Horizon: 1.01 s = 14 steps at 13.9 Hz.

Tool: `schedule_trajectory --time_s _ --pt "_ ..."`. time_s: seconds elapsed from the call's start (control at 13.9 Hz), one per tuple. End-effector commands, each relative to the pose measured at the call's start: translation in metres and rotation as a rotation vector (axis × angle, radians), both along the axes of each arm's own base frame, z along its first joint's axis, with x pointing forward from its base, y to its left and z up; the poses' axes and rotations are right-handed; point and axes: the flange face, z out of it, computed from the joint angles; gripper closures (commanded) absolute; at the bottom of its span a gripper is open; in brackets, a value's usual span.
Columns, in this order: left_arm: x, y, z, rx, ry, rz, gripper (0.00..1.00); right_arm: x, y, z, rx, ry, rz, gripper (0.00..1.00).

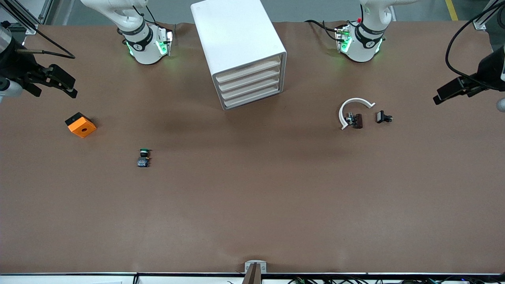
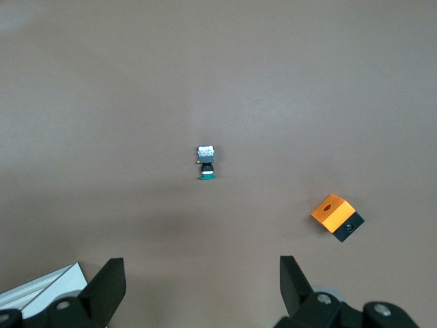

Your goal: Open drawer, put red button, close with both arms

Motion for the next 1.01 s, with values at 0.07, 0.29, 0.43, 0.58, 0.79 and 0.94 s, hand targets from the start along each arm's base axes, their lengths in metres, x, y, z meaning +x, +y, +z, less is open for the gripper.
schedule_trajectory --time_s 0.07,0.29,0.43,0.58,0.79,0.94 --pt "-0.025 -0.02 0.002 0.003 0.004 -0.077 0.0 0.002 0.001 0.005 -0.012 -0.003 0.01 0.0" --pt "-0.026 -0.029 0.003 0.047 -0.001 -0.132 0.0 0.002 0.001 0.005 -0.012 -0.003 0.01 0.0" --pt "-0.024 -0.024 0.006 0.061 -0.008 -0.147 0.0 0.002 0.001 0.005 -0.01 -0.003 0.01 0.0" --pt "-0.021 -0.02 0.005 0.075 -0.007 -0.163 0.0 0.002 0.001 0.005 -0.01 -0.003 0.01 0.0" --pt "-0.02 -0.016 0.006 0.087 -0.01 -0.163 0.0 0.002 0.001 0.005 -0.01 -0.003 0.01 0.0" --pt "-0.02 -0.013 0.013 0.087 -0.022 -0.153 0.0 0.002 0.001 0.005 -0.01 -0.003 0.011 0.0"
